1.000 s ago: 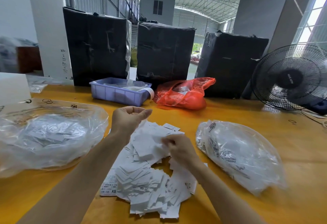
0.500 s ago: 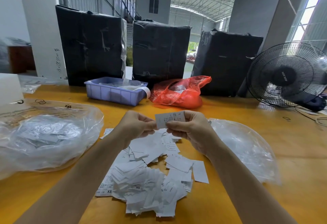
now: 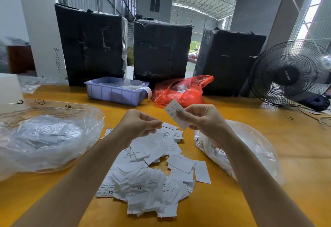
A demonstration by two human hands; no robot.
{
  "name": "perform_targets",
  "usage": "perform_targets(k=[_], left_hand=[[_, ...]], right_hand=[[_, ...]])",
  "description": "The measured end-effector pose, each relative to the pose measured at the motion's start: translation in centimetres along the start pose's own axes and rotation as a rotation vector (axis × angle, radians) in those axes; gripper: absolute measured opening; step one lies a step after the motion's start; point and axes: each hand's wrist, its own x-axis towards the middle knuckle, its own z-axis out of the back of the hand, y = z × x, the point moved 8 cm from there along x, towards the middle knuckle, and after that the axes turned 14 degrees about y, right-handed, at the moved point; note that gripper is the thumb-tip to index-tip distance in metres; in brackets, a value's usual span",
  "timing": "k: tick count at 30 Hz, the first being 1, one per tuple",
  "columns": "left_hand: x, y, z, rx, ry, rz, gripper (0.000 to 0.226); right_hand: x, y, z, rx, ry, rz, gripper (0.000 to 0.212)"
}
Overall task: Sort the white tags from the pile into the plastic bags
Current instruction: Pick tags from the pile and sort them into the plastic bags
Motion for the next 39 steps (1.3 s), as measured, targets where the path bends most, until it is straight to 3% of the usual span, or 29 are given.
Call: perform_targets(k=[7, 15, 31, 39], left_hand=[[-0.1, 0.0, -0.7, -0.004, 0.063, 0.021, 0.009], [-0.2, -0.1, -1.2, 0.029, 0.134, 0.045, 0.007], [-0.3, 0.1, -1.4, 0.022, 0.150, 0.077, 0.008], [-0.2, 0.2, -1.5, 0.032, 0.166, 0.077, 0.008]], right_hand=[[0.0, 0.7, 0.0, -0.206, -0.039, 0.061, 0.002], [0.0, 1.2, -0.2, -0.352, -0.082, 0.094, 0.014], [0.1, 1.2, -0.6, -0.382, -0.034, 0.092, 0.014], [0.0, 1.8, -1.3, -0.518, -0.039, 0.143, 0.012]])
